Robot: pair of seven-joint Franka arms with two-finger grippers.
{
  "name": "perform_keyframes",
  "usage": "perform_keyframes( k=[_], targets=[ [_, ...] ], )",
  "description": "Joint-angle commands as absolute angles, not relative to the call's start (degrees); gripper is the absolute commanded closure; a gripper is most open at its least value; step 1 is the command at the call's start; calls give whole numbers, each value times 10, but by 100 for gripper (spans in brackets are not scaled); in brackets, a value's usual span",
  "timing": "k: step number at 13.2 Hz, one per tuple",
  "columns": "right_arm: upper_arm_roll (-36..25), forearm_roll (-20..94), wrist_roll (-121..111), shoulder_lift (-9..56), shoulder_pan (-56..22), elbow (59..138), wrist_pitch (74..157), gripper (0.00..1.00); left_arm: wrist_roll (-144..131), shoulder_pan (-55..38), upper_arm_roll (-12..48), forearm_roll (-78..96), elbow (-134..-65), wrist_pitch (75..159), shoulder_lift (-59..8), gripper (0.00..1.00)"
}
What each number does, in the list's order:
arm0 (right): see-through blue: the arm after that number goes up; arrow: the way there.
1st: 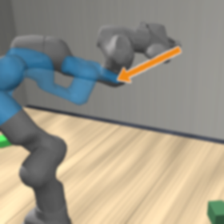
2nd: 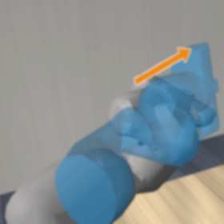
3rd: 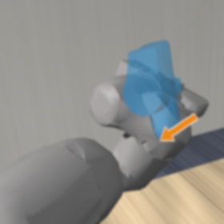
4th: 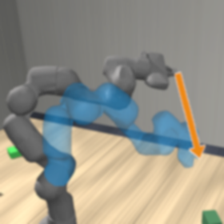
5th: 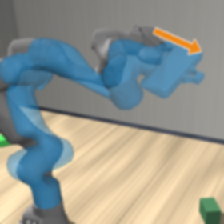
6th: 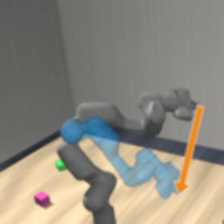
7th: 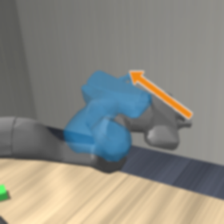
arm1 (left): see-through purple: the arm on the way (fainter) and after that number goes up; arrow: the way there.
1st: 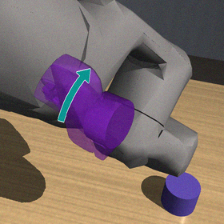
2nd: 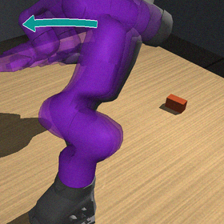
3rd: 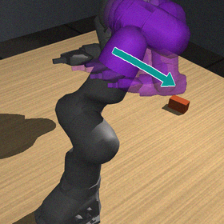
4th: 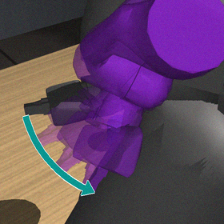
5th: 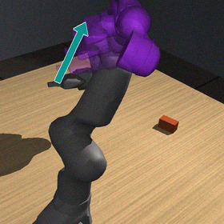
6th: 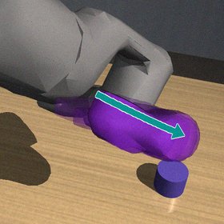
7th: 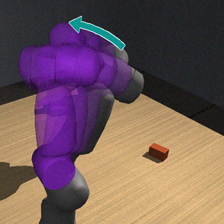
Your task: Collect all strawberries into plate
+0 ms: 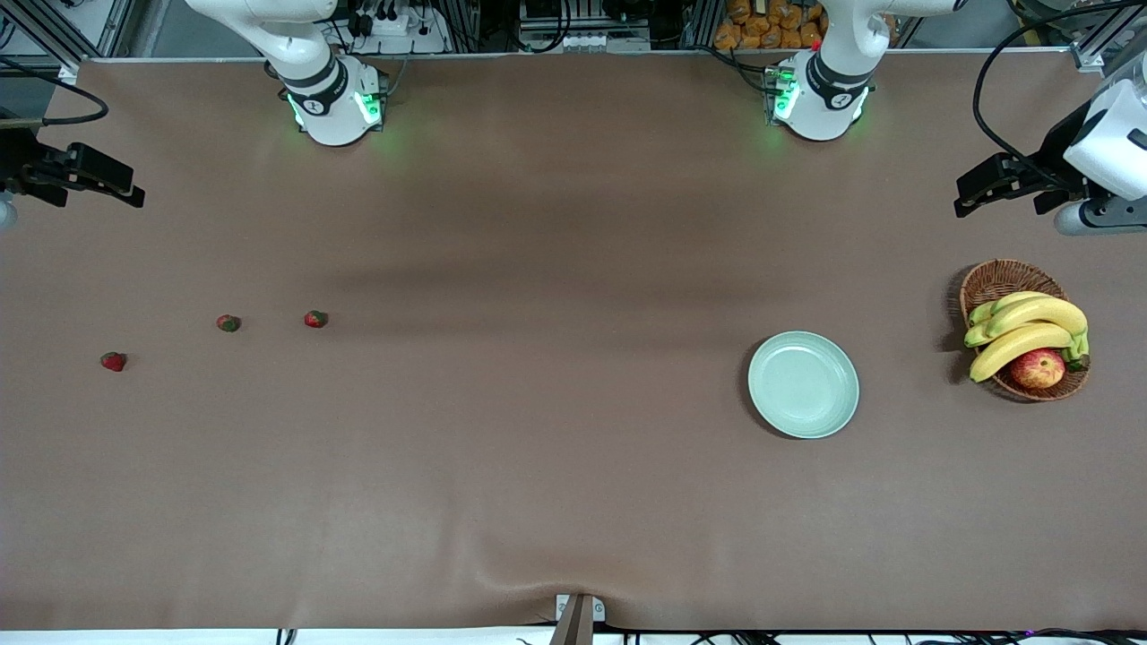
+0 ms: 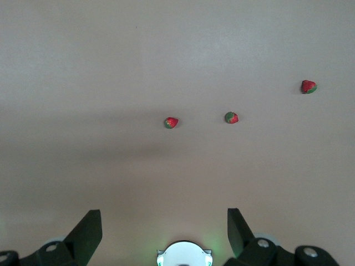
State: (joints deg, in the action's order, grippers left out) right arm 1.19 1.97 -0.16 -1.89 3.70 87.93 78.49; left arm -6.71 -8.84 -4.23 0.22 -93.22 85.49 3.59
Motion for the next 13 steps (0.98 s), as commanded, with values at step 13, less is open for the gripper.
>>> perform_keyframes(
  k=[13],
  targets=[
    [19, 19, 8, -3, 32, 1114, 969, 0, -61, -86, -40, 2, -922, 868, 12, 0]
  ],
)
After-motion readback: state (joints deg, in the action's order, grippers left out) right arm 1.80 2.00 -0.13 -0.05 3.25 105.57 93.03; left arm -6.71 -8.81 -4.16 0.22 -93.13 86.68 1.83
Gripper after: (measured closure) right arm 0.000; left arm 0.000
